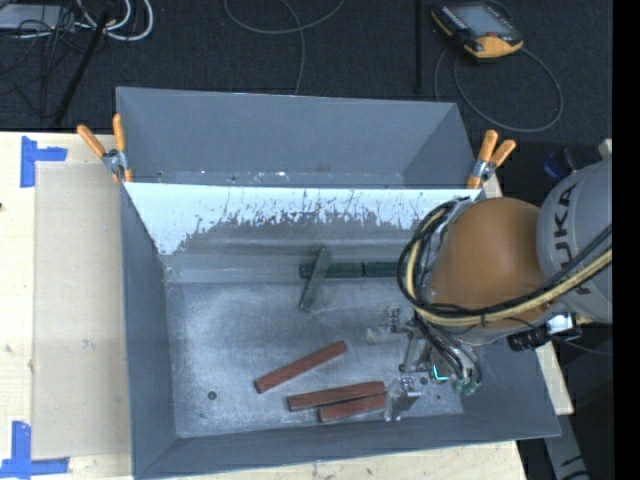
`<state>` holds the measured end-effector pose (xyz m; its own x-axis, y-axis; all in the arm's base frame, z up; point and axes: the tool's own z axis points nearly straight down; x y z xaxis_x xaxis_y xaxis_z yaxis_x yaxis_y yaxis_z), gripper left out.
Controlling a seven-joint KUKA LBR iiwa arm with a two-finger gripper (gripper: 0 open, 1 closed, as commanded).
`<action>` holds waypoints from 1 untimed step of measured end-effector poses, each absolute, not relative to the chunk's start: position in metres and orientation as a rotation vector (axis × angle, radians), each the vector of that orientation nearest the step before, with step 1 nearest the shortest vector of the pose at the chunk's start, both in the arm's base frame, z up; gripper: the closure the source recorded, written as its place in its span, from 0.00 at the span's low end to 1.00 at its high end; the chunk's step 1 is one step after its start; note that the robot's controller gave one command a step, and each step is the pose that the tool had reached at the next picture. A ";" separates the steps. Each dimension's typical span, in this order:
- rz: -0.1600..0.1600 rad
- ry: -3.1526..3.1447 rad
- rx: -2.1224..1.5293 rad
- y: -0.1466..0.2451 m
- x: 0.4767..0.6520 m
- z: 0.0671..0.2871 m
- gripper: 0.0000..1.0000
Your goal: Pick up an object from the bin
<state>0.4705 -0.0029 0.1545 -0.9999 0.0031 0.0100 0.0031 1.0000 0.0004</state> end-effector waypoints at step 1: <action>-0.001 -3.139 -0.005 -0.003 0.472 0.158 0.00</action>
Offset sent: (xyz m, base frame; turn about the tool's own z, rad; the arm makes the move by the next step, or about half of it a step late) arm 0.0086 0.0151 -0.0845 -0.0927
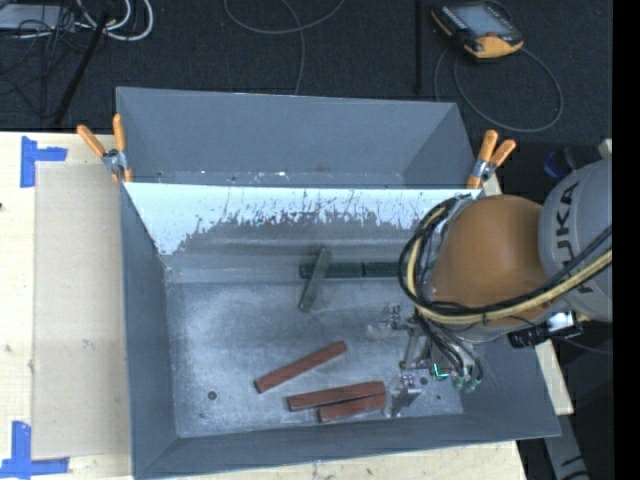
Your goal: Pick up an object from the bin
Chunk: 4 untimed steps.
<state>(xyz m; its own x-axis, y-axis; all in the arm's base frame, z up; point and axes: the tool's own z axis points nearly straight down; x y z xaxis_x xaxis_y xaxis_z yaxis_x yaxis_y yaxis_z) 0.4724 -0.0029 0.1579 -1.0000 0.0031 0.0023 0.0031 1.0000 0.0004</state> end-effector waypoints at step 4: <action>0.000 -3.138 0.137 0.014 0.474 0.217 1.00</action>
Offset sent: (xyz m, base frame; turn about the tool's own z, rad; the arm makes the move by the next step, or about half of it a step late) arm 0.0000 0.0000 0.0000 0.0000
